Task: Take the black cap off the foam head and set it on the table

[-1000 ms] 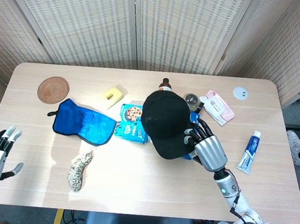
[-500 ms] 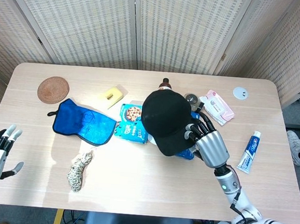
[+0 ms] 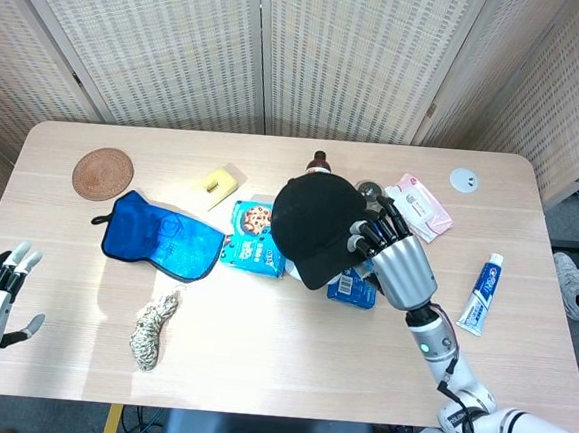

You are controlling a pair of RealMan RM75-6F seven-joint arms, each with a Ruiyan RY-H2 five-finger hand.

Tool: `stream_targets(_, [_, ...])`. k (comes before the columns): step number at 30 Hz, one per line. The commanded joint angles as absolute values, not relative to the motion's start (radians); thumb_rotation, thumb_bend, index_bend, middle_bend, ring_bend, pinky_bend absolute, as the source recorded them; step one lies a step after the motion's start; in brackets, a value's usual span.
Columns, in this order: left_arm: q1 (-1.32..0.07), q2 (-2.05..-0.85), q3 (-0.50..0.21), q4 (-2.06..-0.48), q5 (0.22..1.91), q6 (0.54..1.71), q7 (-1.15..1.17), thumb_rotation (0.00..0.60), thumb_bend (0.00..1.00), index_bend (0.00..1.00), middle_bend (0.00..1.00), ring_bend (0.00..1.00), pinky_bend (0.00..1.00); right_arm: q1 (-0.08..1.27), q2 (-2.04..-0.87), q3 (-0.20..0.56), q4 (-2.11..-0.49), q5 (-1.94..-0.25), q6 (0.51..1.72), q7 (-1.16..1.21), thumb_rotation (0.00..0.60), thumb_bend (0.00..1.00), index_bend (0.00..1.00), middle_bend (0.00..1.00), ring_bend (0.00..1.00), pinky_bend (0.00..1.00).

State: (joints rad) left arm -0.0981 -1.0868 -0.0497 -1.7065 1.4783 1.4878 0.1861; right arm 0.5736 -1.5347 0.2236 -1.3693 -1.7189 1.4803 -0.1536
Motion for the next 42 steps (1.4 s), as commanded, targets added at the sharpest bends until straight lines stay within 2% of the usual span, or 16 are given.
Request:
stream_targets(1, [-0.098,-1.087,-0.049,-1.705,1.479,1.488,0.184,0.600,0.20,0.12,0.05,0.07,0.01,0.584,-1.530,0.235,-1.381,-1.707,1.471,-0.162,0.600,0.47,0.76,0.44,0.26,0.14])
stream_targets(11, [-0.097,-1.088,-0.048,-1.700,1.482,1.490,0.175,0.600,0.20,0.12,0.05,0.07,0.01,0.633,-1.528,0.280,-1.388,-1.670,1.439,-0.170,0.600,0.47,0.78,0.45,0.26,0.14])
stream_targets(29, [-0.094,-1.093,-0.044,-1.694,1.477,1.485,0.174,0.600,0.20,0.12,0.05,0.07,0.01,0.766,-1.550,0.374,-1.306,-1.608,1.378,-0.177,0.600,0.47,0.78,0.45,0.26,0.14])
stream_targets(42, [-0.095,-1.089,-0.044,-1.695,1.479,1.484,0.173,0.600,0.20,0.12,0.05,0.07,0.02,0.828,-1.506,0.437,-1.245,-1.564,1.386,-0.194,0.600,0.47,0.78,0.45,0.27,0.14])
